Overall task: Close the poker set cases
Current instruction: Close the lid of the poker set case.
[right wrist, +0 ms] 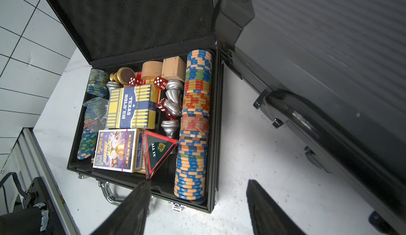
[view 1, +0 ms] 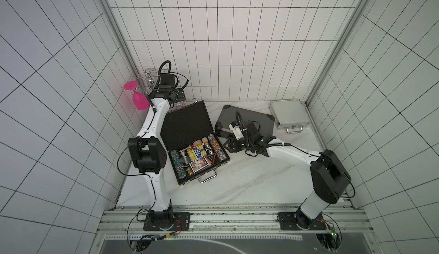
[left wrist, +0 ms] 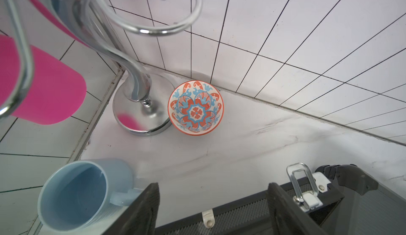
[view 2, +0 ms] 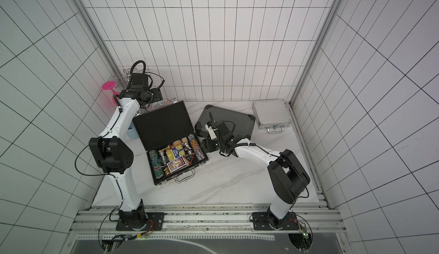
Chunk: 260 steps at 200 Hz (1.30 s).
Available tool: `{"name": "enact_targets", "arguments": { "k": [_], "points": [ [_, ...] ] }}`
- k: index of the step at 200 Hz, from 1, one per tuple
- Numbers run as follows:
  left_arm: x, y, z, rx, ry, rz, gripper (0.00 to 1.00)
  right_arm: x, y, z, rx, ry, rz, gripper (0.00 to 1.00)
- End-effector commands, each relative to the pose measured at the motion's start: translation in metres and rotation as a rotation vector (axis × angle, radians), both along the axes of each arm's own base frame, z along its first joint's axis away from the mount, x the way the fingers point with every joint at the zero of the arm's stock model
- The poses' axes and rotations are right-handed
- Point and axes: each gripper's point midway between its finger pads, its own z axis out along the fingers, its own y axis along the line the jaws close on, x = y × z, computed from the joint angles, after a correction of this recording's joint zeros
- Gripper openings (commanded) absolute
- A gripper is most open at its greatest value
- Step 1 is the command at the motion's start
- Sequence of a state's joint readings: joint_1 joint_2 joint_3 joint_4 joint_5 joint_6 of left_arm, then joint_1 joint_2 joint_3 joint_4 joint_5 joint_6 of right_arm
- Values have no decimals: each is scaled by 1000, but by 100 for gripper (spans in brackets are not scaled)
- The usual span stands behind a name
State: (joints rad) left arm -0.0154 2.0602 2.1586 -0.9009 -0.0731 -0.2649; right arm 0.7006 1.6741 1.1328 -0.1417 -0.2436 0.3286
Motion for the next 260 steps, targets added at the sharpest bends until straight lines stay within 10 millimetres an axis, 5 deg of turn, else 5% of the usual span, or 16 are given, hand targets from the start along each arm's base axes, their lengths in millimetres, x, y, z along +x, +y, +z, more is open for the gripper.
{"name": "enact_targets", "arguments": {
  "k": [1, 36, 101, 141, 181, 218, 260],
  "points": [
    [-5, -1, -22, -51, 132, -9, 77, -3, -1, 1, -16, 8, 22, 71],
    [-14, -4, -57, -83, 214, 12, 73, -4, -1, 0, -22, 14, 28, 71],
    [-24, -19, -73, -103, 282, -40, 68, -7, 0, -2, -23, 25, 39, 71],
    [-46, -53, -66, -195, 304, -159, 51, -5, -1, -1, -29, 19, 35, 71],
    [-68, -62, -43, -235, 236, -199, 46, -5, -2, -3, -34, 21, 30, 71],
    [-104, -74, -51, -260, 286, -228, 43, -4, -4, 0, -36, 8, 24, 71],
    [-138, -78, -22, -266, 226, -224, 43, -2, -4, 3, -28, 9, 7, 71]
  ]
}}
